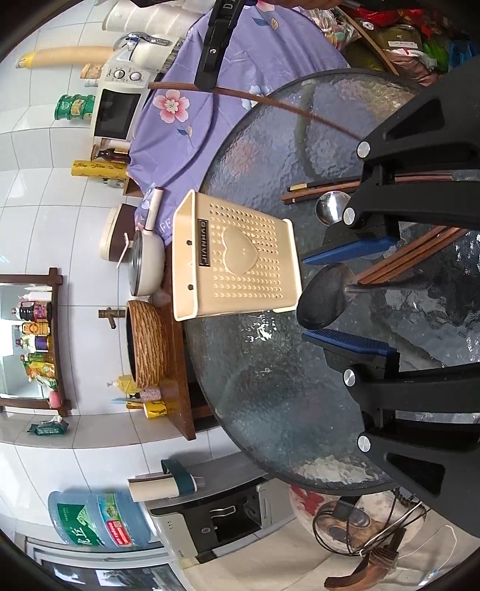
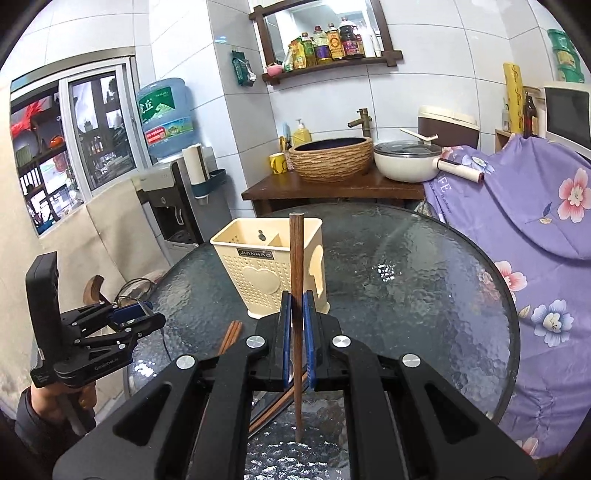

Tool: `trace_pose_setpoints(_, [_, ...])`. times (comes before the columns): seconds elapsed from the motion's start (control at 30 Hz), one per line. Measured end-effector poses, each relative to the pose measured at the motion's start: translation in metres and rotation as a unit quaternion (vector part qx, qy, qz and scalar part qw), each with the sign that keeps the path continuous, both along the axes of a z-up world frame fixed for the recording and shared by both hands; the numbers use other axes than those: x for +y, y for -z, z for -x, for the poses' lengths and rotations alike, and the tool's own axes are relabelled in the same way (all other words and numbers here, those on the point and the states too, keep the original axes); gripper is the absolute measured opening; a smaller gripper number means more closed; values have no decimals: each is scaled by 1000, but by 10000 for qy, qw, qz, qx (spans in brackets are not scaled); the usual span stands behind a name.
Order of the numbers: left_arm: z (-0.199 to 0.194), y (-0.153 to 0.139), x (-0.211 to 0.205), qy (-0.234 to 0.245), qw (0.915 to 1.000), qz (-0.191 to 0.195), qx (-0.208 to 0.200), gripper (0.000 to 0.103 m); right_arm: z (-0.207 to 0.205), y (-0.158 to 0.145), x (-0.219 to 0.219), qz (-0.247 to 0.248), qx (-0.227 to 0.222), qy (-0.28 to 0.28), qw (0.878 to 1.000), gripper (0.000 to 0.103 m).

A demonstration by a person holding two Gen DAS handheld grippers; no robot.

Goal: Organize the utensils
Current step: 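Lower the spoon into the cream holder with the left tool while the right inserts the chopstick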

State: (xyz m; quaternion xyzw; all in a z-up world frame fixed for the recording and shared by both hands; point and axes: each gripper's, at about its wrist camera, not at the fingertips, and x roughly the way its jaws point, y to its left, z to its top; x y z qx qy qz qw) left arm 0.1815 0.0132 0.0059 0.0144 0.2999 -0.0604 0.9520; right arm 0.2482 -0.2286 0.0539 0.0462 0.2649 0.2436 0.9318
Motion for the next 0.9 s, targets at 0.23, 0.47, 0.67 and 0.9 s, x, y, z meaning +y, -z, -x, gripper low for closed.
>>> trace_pose_setpoints(0.23, [3, -15, -2, 83, 9998, 7, -179, 34, 3, -18, 2, -83, -116, -165, 9998, 7])
trace_pose_setpoints(0.47, [-1, -44, -4, 173, 9987, 102, -471, 34, -1, -46, 13, -65, -391, -290, 9988, 7])
trace_pose_setpoints(0.67, [-21, -90, -12, 264, 9954, 173, -910, 34, -15, -100, 23, -264, -895, -371, 9949, 7])
trace_pose_setpoints(0.9, [-71, -147, -16, 103, 9896, 352, -1390, 34, -57, -155, 42, -410, -1381, -122, 9895, 7])
